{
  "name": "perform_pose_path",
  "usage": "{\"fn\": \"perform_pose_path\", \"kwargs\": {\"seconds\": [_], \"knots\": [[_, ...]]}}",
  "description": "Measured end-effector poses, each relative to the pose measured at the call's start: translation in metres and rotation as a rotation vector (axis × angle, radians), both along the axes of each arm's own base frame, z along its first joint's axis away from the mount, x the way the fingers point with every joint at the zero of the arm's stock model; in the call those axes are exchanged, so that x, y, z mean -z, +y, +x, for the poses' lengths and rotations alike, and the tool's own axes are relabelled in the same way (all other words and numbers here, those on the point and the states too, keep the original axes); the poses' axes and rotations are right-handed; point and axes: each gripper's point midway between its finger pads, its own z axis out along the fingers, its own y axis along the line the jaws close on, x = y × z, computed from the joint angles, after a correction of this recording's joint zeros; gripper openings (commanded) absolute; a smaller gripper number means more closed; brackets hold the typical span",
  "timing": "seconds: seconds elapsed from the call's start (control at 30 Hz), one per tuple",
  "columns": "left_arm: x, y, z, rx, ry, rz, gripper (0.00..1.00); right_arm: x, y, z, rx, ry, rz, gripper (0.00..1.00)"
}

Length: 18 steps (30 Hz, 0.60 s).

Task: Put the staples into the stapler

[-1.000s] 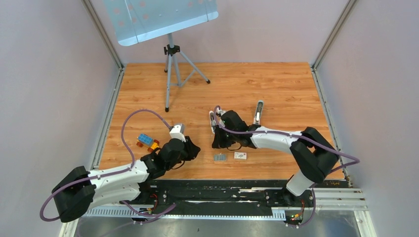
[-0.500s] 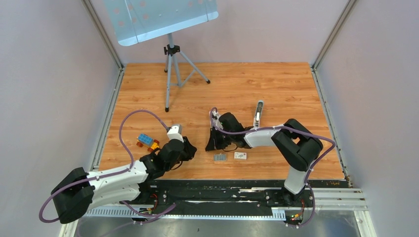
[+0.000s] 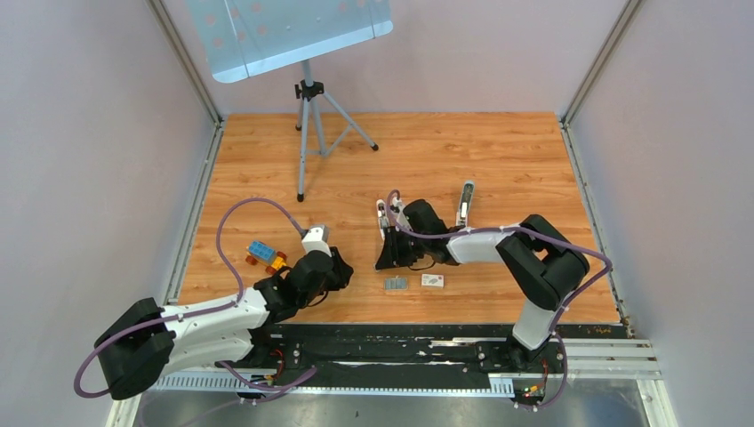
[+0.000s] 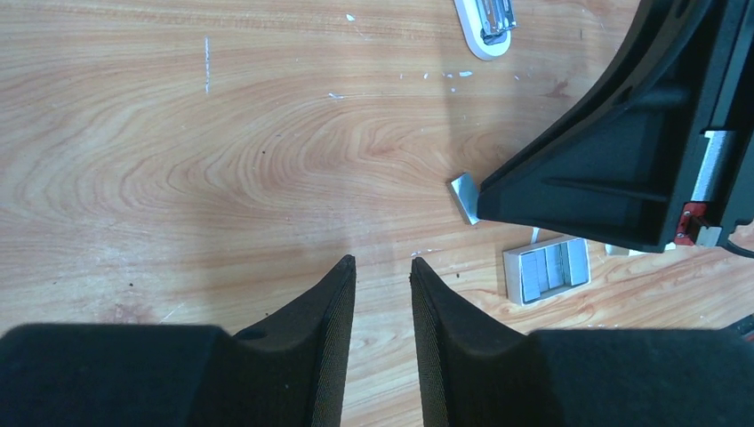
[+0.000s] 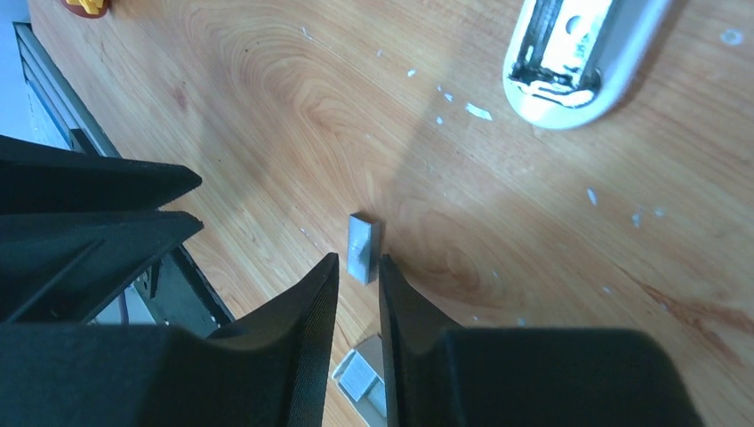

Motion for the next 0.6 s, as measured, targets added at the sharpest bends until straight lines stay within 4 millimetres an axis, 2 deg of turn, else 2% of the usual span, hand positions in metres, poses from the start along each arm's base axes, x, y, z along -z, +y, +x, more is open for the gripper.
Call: {"fn": "perform_pose_path", "kwargs": {"seconds": [0.23, 0.43, 0.5, 0.6], "knots": [[0.003, 0.003, 0.0, -0.002, 0.008, 0.014, 0.37, 0.0, -0.018, 0.001, 0.013, -0.001, -0.076, 0.29], [0.0, 0.012, 0.002, -0.01, 0.007, 0.044, 0.47, -0.007, -0.029, 0.007, 0.024, -0.035, -0.18, 0.33], [-0.012, 0.017, 0.005, -0.015, -0.013, 0.056, 0.54, -0.013, -0.028, 0.01, 0.033, -0.061, -0.216, 0.36], [-0.044, 0.024, 0.013, -0.027, -0.076, 0.065, 0.67, -0.023, -0.017, 0.01, 0.023, -0.107, -0.257, 0.4]]}}
